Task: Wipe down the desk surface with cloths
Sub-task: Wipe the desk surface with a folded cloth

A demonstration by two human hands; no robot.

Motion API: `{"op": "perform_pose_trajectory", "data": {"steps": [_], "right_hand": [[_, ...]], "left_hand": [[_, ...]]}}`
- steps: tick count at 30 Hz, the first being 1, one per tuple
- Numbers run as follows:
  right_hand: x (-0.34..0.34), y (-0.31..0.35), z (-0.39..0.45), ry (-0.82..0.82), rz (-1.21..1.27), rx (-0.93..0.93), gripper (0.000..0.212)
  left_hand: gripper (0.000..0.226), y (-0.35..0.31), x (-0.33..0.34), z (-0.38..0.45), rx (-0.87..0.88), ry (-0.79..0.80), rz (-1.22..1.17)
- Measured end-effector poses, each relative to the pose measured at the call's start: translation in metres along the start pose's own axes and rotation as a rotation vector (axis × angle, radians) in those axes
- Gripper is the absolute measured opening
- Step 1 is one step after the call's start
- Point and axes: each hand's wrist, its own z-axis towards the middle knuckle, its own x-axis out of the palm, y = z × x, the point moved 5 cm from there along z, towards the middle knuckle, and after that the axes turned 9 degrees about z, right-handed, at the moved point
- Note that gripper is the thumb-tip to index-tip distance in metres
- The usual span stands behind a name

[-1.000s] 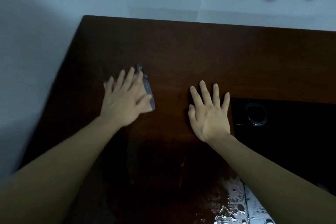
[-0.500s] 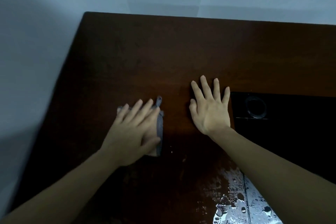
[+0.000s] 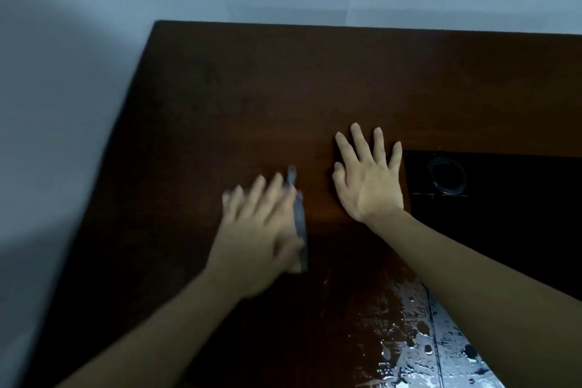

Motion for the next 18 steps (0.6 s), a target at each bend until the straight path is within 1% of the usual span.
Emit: {"op": "perform_pose_trajectory", "data": {"steps": [2,3,5,10,13,15,18], "right_hand": [[0.000,0.001,-0.001,-0.012,-0.005,-0.001,0.062],[0.000,0.001,-0.001,-0.020,-0.005,-0.002,0.063],[-0.001,0.002,0.000,-0.023,0.002,-0.002,0.061],[-0.001,0.001,0.000,-0.024,0.020,-0.015,0.061],[0.000,0.000,0.002,-0.021,0.015,-0.026,0.061],[0.001,-0.001,0.002,-0.008,0.020,-0.023,0.062],[0.000,-0.001,0.001,0.002,0.011,-0.029,0.062]], "left_hand": [[0.075,-0.017,0.010,-0.031,0.069,0.019,0.008],[0.075,-0.017,0.014,-0.034,0.083,0.032,0.020],[0.075,-0.003,0.008,-0.018,0.068,-0.004,0.015],[0.075,0.037,-0.007,0.055,-0.231,-0.013,0.032],[0.076,0.030,-0.008,0.064,-0.315,-0.028,0.041],[0.075,0.014,-0.008,0.056,-0.310,-0.026,0.028],[0.076,-0.020,-0.001,0.018,-0.173,0.005,0.011]]}}
